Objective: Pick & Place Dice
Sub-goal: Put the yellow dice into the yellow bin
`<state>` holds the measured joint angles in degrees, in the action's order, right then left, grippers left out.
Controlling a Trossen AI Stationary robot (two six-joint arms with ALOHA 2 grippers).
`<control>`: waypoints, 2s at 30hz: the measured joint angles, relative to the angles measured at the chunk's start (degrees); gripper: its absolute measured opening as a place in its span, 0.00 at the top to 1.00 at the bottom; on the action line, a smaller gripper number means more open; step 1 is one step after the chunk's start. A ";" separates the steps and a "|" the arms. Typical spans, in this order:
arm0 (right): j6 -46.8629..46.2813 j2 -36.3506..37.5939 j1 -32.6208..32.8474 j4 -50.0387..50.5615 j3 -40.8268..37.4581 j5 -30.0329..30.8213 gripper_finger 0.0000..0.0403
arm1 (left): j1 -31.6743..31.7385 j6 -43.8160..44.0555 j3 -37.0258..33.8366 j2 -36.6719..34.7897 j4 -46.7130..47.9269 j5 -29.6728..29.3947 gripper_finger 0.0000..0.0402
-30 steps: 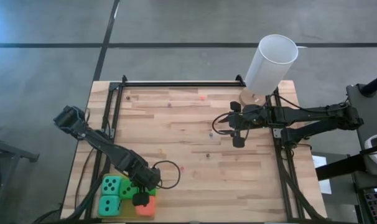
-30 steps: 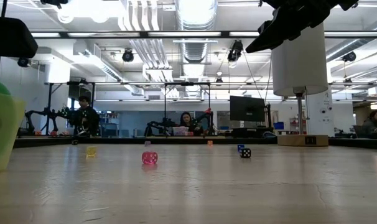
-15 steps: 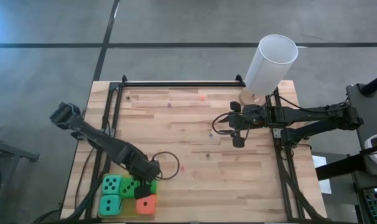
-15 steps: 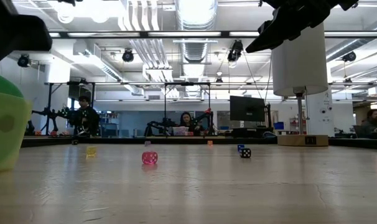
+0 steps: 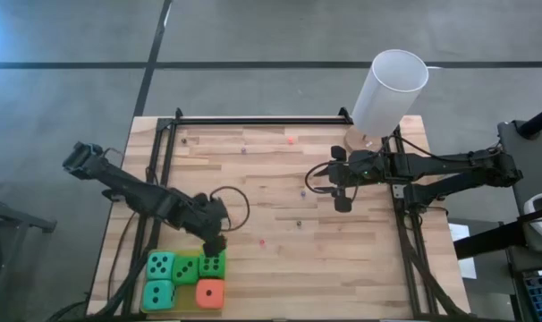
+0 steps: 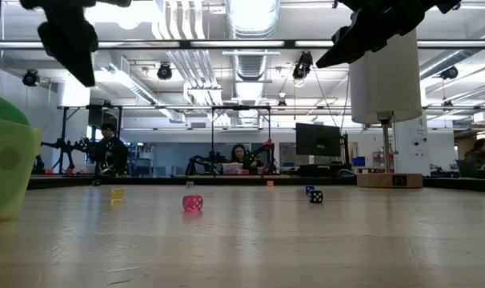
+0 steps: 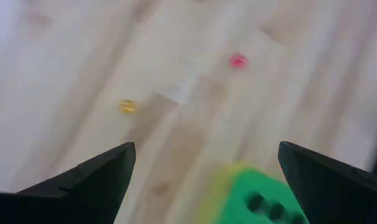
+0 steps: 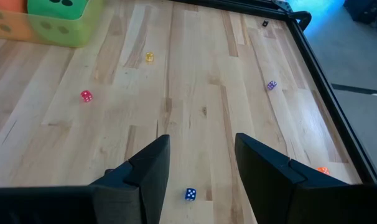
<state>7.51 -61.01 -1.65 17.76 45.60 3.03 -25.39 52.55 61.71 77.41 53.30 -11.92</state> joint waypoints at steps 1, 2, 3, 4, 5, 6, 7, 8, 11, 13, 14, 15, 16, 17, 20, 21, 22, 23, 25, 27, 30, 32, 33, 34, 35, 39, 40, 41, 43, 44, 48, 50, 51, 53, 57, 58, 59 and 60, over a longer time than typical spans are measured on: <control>0.00 0.00 0.02 0.00 0.00 -0.01 0.55 | 0.69 0.98 -0.26 0.00 0.52 -1.19 0.01; 0.00 0.00 0.00 0.00 0.00 -0.02 0.55 | 1.49 2.04 -0.40 0.00 1.41 -2.11 0.01; 0.00 0.00 0.01 0.00 0.00 -0.01 0.55 | 2.44 3.28 -0.69 0.04 1.88 -2.74 0.01; 0.00 0.00 0.01 0.00 0.00 0.00 0.55 | 3.42 4.69 -1.18 0.04 2.02 -3.30 0.01; 0.00 0.00 0.00 0.00 0.00 -0.01 0.55 | 4.40 6.10 -1.78 0.04 1.99 -3.58 0.01; 0.00 0.00 0.00 0.00 0.00 0.00 0.55 | 5.43 7.32 -2.47 0.04 1.99 -3.58 0.01; 0.00 0.00 0.02 0.00 0.00 -0.02 0.55 | 6.45 8.00 -3.25 0.07 2.00 -3.59 0.01; 0.00 0.01 0.00 -0.01 0.00 0.00 0.55 | 7.44 8.45 -3.98 0.07 1.97 -3.57 0.01; 0.00 0.01 0.01 0.00 0.00 -0.02 0.55 | 10.28 9.32 -6.12 0.07 1.88 -3.41 0.01; 0.00 0.00 0.01 0.00 0.00 -0.02 0.55 | 11.80 9.38 -6.93 0.07 1.58 -2.49 0.02; 0.00 0.00 0.00 0.00 0.00 -0.02 0.55 | 12.36 9.40 -7.10 0.07 1.44 -2.23 0.02; 0.00 0.00 0.02 0.00 0.00 -0.01 0.55 | 12.65 9.41 -7.36 0.07 1.00 -2.22 0.02; 0.00 0.00 0.01 0.00 0.00 -0.01 0.55 | 12.86 9.41 -7.68 0.07 0.28 -2.18 0.02; 0.02 0.00 0.00 0.00 0.00 -0.02 0.55 | 13.04 9.26 -7.93 0.07 -0.57 -2.08 0.03; 0.00 0.01 0.00 0.00 0.00 -0.01 0.55 | 13.12 9.02 -8.93 0.07 -4.07 -2.02 0.03; 0.00 0.01 0.02 0.00 0.00 -0.02 0.55 | 13.12 8.91 -9.44 0.07 -5.46 -2.01 0.04; 0.00 0.00 0.00 0.00 0.00 -0.01 0.55 | 13.12 8.65 -10.07 0.07 -7.10 -1.82 0.04; 0.00 0.00 0.00 0.00 0.00 -0.01 0.55 | 13.12 8.07 -10.81 0.07 -8.98 -1.38 0.04; 0.00 0.00 0.00 0.00 0.00 0.00 0.55 | 13.12 6.18 -12.33 0.34 -12.54 -0.33 0.05; 0.00 0.00 0.01 0.00 0.00 -0.02 0.55 | 13.12 3.91 -13.99 1.06 -15.07 0.17 0.06; 0.00 0.01 0.00 0.00 0.00 -0.01 0.55 | 13.12 1.16 -16.60 2.12 -18.81 0.54 0.08; 0.00 0.00 0.00 0.00 0.00 -0.02 0.55 | 13.12 0.02 -17.75 2.70 -20.93 0.61 0.10; 0.00 0.00 0.02 0.00 0.00 -0.02 0.55 | 13.12 -0.36 -18.23 2.80 -21.60 0.77 0.10; 0.02 0.00 0.02 0.00 0.00 0.00 0.55 | 13.12 -0.41 -18.73 2.80 -21.69 0.78 0.11; 0.00 0.01 0.01 0.00 0.00 -0.01 0.55 | 13.12 -0.50 -19.29 2.78 -22.15 0.78 0.12; 0.00 0.01 0.01 0.00 0.00 -0.01 0.55 | 13.09 -1.68 -20.63 2.79 -23.34 0.29 0.14; 0.01 0.00 0.01 0.00 0.00 -0.01 0.55 | 13.09 -2.28 -20.98 3.02 -24.07 -0.08 0.15; 0.01 0.00 0.00 0.00 0.00 -0.02 0.55 | 13.09 -2.96 -21.32 3.13 -24.45 -0.32 0.16; 0.00 0.02 0.02 0.00 0.00 0.00 0.55 | 13.09 -3.56 -22.08 3.13 -25.83 -0.43 0.19; 0.00 0.02 0.00 0.00 0.00 0.00 0.55 | 13.09 -3.60 -22.33 3.13 -26.90 -0.49 0.20; 0.00 0.02 0.00 0.00 0.00 -0.02 0.55 | 12.58 -4.73 -22.71 3.13 -27.95 -0.49 0.28; 0.00 0.02 0.00 0.00 0.00 -0.02 0.55 | 12.10 -5.92 -22.71 3.29 -28.09 -0.51 0.31; 0.00 0.02 0.00 0.00 0.00 -0.02 0.55 | 11.87 -6.56 -22.71 3.46 -28.40 -0.51 0.33; 0.01 0.02 0.02 0.00 0.00 -0.02 0.55 | 11.53 -7.36 -22.68 4.37 -28.76 -0.49 0.38; 0.00 0.02 0.00 -0.02 0.00 -0.01 0.55 | 11.10 -7.81 -22.09 7.39 -29.08 -0.49 0.45; 0.00 0.02 0.02 -0.02 0.00 -0.01 0.55 | 11.06 -7.84 -21.91 7.99 -29.12 -0.49 0.47; 0.00 0.02 0.02 -0.02 0.00 0.00 0.55 | 11.06 -8.24 -21.75 8.48 -29.16 -0.49 0.49; 0.00 0.02 0.01 -0.02 0.00 -0.02 0.55 | 11.07 -8.68 -21.61 8.90 -29.11 -0.49 0.50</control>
<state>7.51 -60.99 -1.64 17.74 45.60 3.01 -14.32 43.88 40.11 86.31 24.20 -12.41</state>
